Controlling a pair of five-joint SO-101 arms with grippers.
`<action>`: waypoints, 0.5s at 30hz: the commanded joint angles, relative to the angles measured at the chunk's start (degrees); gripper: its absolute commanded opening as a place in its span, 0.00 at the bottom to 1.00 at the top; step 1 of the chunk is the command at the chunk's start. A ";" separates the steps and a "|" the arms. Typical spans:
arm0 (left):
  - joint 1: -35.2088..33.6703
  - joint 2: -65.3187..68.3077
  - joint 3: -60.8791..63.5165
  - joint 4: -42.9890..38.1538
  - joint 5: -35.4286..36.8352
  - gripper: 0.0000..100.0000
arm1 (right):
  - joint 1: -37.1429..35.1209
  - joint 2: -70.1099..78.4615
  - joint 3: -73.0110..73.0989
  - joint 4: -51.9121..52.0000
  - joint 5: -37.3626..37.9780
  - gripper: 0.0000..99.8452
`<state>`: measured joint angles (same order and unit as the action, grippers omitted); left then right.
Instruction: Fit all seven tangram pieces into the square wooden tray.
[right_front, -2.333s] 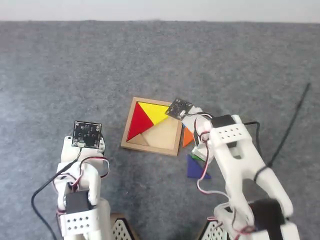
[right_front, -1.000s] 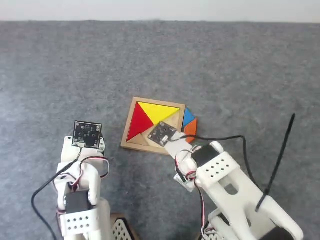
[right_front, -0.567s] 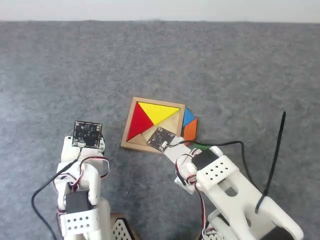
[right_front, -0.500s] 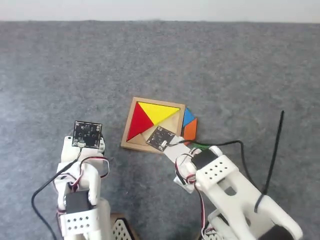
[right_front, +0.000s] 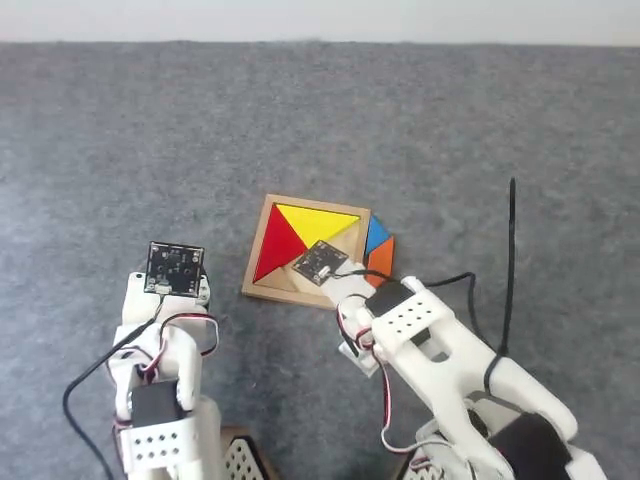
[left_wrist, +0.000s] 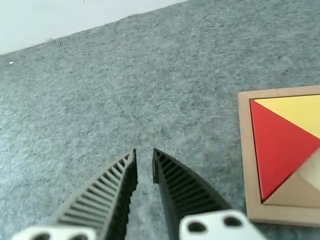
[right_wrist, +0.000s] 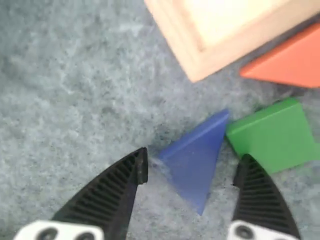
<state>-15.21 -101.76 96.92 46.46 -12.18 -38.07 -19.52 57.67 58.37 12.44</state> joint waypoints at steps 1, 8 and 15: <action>-0.09 -0.79 -1.98 0.00 -0.44 0.05 | -0.31 1.71 -0.35 0.84 -0.18 0.17; -0.09 -0.79 -1.98 0.00 -0.44 0.05 | -0.31 1.71 -0.62 3.30 -0.09 0.17; -0.09 -0.79 -1.98 0.09 -0.44 0.05 | -0.40 1.63 -0.97 5.76 5.27 0.28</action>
<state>-15.21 -101.76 96.92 46.46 -12.18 -38.59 -18.37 58.29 61.36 13.32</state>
